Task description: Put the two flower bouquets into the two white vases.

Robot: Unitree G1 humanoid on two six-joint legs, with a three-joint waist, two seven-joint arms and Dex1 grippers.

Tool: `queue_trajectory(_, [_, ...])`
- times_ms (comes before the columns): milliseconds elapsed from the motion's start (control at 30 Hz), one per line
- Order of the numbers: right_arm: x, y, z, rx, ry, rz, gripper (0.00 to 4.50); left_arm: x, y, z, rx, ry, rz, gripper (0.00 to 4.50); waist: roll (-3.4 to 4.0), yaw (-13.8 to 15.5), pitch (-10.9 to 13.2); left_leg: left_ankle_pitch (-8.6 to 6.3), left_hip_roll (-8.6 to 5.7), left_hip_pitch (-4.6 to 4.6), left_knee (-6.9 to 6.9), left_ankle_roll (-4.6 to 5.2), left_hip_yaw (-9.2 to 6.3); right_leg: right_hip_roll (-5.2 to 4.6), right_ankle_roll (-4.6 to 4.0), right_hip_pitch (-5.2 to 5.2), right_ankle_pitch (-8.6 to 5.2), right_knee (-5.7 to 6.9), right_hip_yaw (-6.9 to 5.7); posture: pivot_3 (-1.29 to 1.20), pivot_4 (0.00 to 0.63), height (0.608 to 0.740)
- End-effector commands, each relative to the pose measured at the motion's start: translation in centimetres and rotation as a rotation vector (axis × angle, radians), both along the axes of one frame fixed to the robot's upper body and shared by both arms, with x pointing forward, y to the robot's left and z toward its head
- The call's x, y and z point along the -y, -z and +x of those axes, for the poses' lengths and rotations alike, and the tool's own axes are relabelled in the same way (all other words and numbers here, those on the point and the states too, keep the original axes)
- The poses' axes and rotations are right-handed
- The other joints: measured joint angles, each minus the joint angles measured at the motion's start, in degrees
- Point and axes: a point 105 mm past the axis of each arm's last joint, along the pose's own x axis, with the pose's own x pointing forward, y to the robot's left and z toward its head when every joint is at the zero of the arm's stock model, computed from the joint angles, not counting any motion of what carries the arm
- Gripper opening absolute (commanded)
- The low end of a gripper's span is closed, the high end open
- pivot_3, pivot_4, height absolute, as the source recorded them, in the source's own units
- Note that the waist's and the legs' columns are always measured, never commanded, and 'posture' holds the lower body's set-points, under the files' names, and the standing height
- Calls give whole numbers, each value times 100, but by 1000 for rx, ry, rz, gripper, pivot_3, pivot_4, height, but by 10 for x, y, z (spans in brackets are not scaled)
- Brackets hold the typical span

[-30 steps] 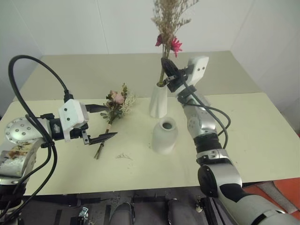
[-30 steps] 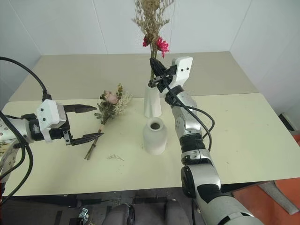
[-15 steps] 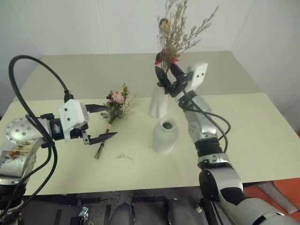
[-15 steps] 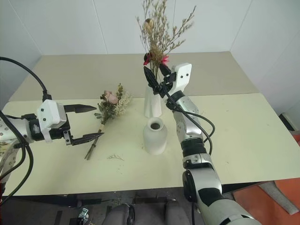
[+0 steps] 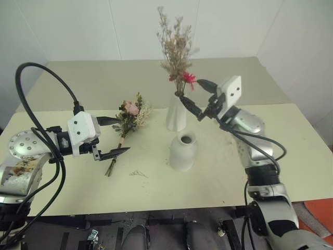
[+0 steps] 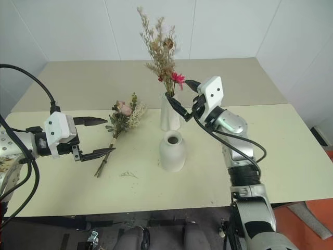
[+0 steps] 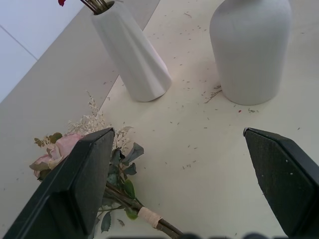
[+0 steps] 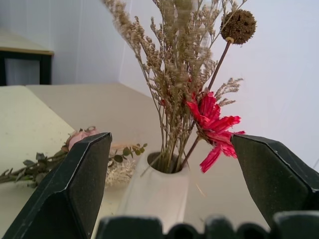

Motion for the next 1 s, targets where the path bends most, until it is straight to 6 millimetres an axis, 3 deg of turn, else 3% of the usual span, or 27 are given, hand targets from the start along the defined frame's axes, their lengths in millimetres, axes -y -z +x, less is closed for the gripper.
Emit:
queue_trajectory(33, [14,-12,-12,26,-9,-17,4481,-5,-10,-1,51,-31,-28,4500,0,-2,0,0,0,0,0,0,0,0,0,0,0,0,0,0,150,740])
queue_trajectory(233, [59,-21,-25,-89,18,-158,4481,-16,3,26,19,-369,-24,4500,0,72,1,0,-4,-3,4,1,-2,-3,1,2,0,-4,0,0,150,740])
queue_trajectory(333, [67,-25,-35,-79,-5,-254,4481,-13,5,33,-8,-489,-34,4500,-4,121,1,-1,-2,-1,6,2,-5,0,2,9,-1,-18,-4,0,150,740])
queue_trajectory(433, [74,-33,-41,-80,4,-290,4481,-16,26,39,-163,-620,58,4500,-8,121,1,-1,-3,1,8,2,-5,2,2,10,-1,-15,-2,0,150,740])
queue_trajectory(533, [72,-40,-50,-110,-42,-302,4481,-19,34,55,-258,-731,39,4500,-8,120,1,-1,-5,5,9,2,-4,1,2,10,-1,-12,2,0,150,740])
queue_trajectory(800, [71,-47,-70,-135,-82,-333,4481,3,45,91,-461,-756,-5,4500,-13,181,4,-1,-9,-5,14,2,-10,-2,3,10,-1,-18,-4,0,150,740])
queue_trajectory(1000, [77,-49,-75,-131,-26,-320,4481,18,51,97,-568,-714,-5,4500,-13,170,4,-1,-10,-10,15,2,-9,-2,3,6,-1,-15,-3,0,150,740])
